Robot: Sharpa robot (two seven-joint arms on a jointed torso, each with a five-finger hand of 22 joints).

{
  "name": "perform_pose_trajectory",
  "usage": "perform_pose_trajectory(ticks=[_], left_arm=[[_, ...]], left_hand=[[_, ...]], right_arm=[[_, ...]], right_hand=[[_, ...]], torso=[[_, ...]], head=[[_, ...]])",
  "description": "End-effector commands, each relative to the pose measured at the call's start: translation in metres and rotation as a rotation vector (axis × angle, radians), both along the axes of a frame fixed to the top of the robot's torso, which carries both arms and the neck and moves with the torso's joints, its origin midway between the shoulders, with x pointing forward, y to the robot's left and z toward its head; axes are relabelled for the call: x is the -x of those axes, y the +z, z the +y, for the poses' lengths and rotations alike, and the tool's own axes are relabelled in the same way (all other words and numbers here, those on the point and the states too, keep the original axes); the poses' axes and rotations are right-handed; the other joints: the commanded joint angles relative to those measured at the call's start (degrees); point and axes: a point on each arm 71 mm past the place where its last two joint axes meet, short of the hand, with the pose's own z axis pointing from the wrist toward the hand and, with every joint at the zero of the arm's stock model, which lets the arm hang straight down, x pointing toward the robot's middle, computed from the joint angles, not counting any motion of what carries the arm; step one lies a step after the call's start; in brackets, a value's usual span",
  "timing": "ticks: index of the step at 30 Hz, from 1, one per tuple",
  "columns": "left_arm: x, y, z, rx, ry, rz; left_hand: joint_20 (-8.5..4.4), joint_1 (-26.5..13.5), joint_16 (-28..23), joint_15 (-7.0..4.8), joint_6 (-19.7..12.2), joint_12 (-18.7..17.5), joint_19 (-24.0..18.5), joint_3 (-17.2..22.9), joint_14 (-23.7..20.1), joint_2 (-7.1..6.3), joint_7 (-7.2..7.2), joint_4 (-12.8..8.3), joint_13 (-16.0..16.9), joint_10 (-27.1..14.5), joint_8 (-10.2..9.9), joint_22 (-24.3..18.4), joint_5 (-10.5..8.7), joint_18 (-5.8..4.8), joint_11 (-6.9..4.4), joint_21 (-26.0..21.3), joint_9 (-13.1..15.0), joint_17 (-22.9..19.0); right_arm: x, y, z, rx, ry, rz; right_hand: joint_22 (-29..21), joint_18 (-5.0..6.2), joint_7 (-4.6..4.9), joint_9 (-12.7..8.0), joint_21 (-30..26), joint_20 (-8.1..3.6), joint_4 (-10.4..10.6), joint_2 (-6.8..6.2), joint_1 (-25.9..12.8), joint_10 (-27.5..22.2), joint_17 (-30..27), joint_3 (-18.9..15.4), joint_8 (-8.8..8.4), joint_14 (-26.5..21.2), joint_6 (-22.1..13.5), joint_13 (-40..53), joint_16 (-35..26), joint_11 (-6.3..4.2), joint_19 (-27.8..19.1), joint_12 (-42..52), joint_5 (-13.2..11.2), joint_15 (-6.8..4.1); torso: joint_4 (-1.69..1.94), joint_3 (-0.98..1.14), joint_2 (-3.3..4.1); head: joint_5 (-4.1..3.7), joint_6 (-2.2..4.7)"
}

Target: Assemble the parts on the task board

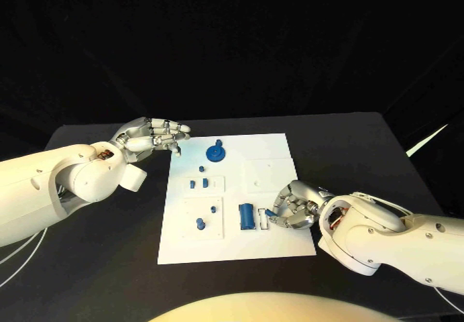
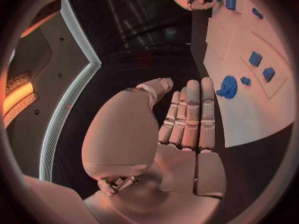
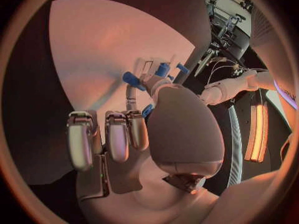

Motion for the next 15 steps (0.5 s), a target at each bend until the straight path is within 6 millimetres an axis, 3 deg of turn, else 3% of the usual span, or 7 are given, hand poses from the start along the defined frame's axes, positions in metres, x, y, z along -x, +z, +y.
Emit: perform_pose_trajectory(ticks=[1,5,7,15], left_arm=[[0.001,0.001,-0.002,0.015,-0.015,0.001],[0.001,0.001,-0.002,0.015,-0.015,0.001],[0.001,0.001,-0.002,0.015,-0.015,0.002],[0.001,0.001,-0.001,0.014,-0.015,0.003]], left_hand=[[0.06,-0.3,0.1,0.2,-0.4,0.2,0.2,0.1,0.0,0.14,1.26,0.2,-0.1,-0.5,0.2,-0.1,0.15,0.84,-0.1,-0.3,0.0,0.1],[0.06,-0.3,0.1,0.2,-0.4,0.2,0.2,0.1,0.0,0.14,1.26,0.2,-0.1,-0.5,0.2,-0.1,0.15,0.84,-0.1,-0.3,0.0,0.1],[0.06,-0.3,0.1,0.2,-0.4,0.2,0.2,0.1,0.0,0.14,1.26,0.2,-0.1,-0.5,0.2,-0.1,0.15,0.84,-0.1,-0.3,0.0,0.1],[0.06,-0.3,0.1,0.2,-0.4,0.2,0.2,0.1,0.0,0.14,1.26,0.2,-0.1,-0.5,0.2,-0.1,0.15,0.84,-0.1,-0.3,0.0,0.1]], right_arm=[[0.0,-0.004,0.003,-0.031,-0.03,0.033],[-0.001,-0.007,0.007,-0.034,-0.036,0.046],[-0.002,-0.009,0.009,-0.032,-0.04,0.055],[-0.001,-0.013,0.015,-0.043,-0.033,0.078]], right_hand=[[14.4,-0.75,-0.24,0.9,0.0,-0.28,0.7,-0.06,-1.5,3.6,12.4,-0.4,0.06,5.4,-0.2,12.0,0.0,-0.39,5.2,0.3,-1.7,-0.37],[14.4,-0.74,-0.21,0.9,-0.1,-0.25,0.9,-0.22,-3.1,3.7,12.4,-1.2,0.09,5.4,0.0,12.1,0.0,-0.36,5.2,0.4,-2.3,-0.34],[14.4,-0.74,-0.21,1.0,-0.1,-0.24,0.8,-0.08,-5.0,3.7,12.4,-2.3,0.08,5.4,0.0,12.1,0.0,-0.35,5.2,0.4,-0.3,-0.33],[14.4,-0.75,-0.18,1.0,0.0,-0.22,1.0,0.75,-7.9,3.9,12.5,-3.7,0.06,5.4,0.2,12.3,0.0,-0.31,5.2,0.7,-0.3,-0.3]], torso=[[0.05,0.05,0.05],[0.0,0.04,0.0],[0.01,0.05,0.03],[-0.06,0.1,0.01]], head=[[-0.04,-0.1],[-0.02,-0.1],[0.02,-0.11],[0.07,-0.19]])
